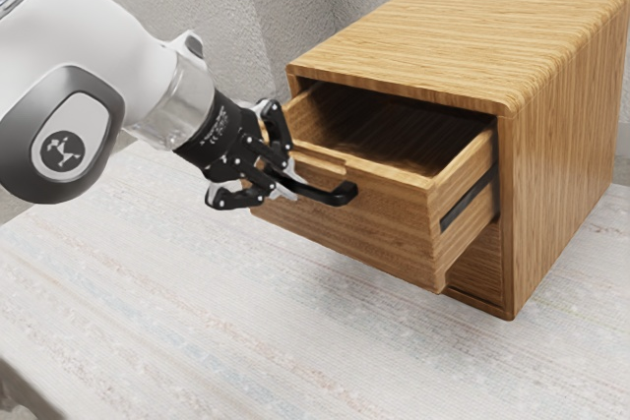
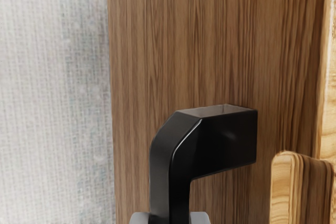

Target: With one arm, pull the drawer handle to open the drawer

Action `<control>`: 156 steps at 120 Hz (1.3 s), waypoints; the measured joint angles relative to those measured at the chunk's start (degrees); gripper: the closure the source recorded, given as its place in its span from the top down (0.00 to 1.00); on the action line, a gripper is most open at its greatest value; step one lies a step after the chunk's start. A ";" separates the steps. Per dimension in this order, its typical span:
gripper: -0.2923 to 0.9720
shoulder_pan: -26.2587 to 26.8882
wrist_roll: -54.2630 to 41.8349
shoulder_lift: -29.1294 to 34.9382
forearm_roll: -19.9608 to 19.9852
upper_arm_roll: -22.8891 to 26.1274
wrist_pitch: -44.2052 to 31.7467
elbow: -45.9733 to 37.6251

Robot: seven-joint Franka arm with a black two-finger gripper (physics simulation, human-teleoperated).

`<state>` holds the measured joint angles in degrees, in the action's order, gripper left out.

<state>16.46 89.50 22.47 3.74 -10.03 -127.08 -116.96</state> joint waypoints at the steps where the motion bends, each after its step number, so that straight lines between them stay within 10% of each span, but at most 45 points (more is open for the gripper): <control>1: 0.22 -0.01 0.00 0.14 0.00 0.01 0.00 -0.12; 124: 0.24 -1.03 0.45 14.25 -0.13 2.79 0.21 -11.69; 156: 0.59 -5.88 0.41 16.92 -0.17 5.88 3.97 -3.30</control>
<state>10.58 89.91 39.38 3.57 -4.15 -123.11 -120.26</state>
